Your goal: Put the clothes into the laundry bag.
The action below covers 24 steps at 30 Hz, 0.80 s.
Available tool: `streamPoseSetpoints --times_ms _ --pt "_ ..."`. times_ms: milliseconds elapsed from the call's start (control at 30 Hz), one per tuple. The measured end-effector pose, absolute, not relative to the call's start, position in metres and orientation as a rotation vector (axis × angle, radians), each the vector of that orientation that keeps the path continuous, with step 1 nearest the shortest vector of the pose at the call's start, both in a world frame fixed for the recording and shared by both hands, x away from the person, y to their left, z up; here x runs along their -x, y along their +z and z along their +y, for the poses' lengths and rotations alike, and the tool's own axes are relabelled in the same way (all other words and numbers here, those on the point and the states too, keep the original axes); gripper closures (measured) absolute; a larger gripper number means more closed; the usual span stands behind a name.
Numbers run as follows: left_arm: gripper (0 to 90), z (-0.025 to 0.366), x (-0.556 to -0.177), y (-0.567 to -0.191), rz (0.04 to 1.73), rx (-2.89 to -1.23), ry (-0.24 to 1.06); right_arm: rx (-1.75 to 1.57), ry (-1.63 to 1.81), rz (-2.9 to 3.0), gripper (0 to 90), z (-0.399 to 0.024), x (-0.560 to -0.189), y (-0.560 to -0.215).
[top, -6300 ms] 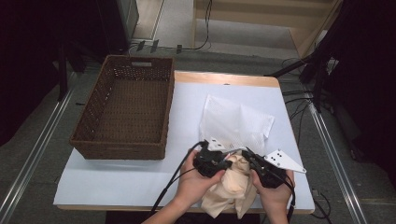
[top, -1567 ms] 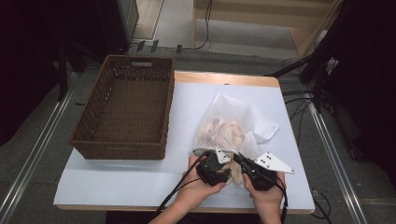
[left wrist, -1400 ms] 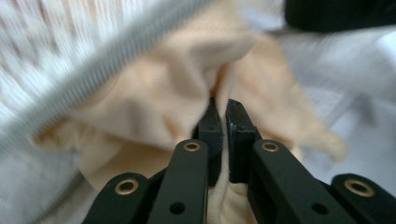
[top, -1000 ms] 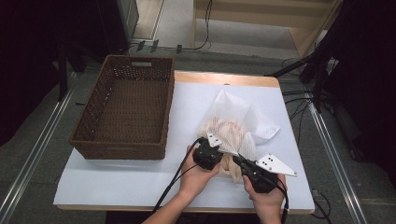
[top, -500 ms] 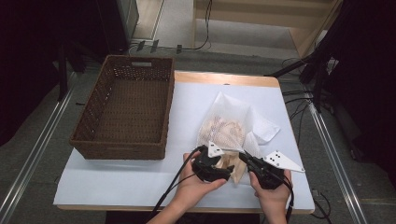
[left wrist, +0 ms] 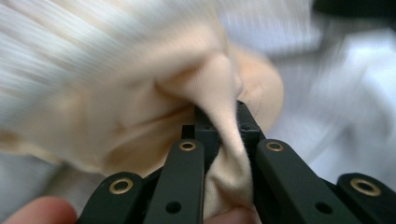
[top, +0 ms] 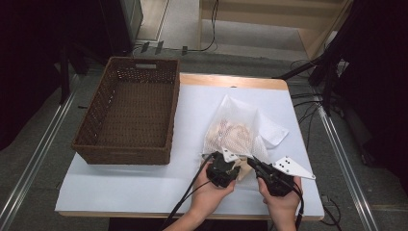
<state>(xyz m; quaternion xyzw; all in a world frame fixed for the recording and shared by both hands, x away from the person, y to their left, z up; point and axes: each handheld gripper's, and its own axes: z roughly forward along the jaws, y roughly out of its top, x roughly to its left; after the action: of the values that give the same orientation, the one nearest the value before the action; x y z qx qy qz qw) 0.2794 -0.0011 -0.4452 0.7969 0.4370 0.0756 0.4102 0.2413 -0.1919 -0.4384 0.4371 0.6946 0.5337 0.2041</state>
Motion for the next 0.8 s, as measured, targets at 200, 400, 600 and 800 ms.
streamPoseSetpoints --times_ms 200,400,600,800 --pt "85.2 0.0 -0.297 -0.43 1.085 -1.874 0.365 -1.219 1.498 1.933 89.6 -0.191 -0.24 -0.437" --pt "83.0 -0.027 -0.33 -0.468 1.069 -2.081 0.516 -1.229 1.493 1.919 89.6 -0.193 -0.239 -0.437" --pt "53.6 -0.008 -0.32 -0.45 0.961 -2.032 0.25 -1.254 1.465 1.924 89.6 -0.197 -0.244 -0.444" --pt "40.4 0.016 -0.282 -0.449 0.933 -2.074 0.356 -1.277 1.472 1.892 89.6 -0.201 -0.246 -0.445"
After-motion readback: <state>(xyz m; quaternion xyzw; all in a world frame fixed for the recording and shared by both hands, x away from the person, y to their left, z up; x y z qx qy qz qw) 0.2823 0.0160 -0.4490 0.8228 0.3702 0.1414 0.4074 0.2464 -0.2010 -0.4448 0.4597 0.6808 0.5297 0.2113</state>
